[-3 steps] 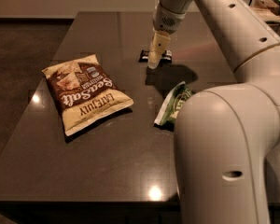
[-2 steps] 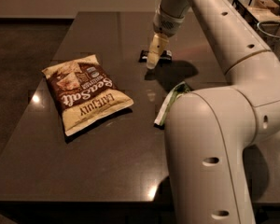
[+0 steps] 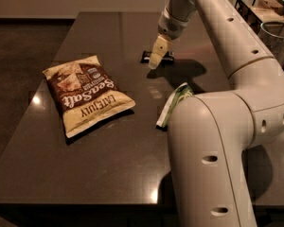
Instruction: Move rxbar chocolate near brown chip bag
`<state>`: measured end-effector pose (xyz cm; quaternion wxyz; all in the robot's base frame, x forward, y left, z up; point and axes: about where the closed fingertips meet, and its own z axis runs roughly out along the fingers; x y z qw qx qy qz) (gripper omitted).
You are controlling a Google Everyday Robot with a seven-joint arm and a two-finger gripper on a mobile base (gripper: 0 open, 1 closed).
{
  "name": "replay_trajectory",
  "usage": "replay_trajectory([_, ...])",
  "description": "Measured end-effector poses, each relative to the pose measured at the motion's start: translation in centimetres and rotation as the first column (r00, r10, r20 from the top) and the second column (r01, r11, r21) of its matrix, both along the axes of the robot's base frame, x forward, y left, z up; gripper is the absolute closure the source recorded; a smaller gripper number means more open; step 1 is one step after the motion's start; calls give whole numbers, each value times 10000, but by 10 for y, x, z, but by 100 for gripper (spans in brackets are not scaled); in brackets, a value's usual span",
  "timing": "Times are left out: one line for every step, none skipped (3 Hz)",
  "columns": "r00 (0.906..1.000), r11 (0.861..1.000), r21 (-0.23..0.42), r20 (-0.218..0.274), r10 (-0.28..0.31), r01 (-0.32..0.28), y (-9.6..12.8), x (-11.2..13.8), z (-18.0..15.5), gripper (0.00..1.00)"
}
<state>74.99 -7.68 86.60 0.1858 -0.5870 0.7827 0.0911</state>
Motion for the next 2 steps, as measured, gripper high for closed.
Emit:
replay_trajectory([10000, 9998, 181, -11, -66, 67, 2, 0, 1, 0])
replay_trajectory([9997, 9999, 105, -205, -115, 117, 5, 1, -5, 0])
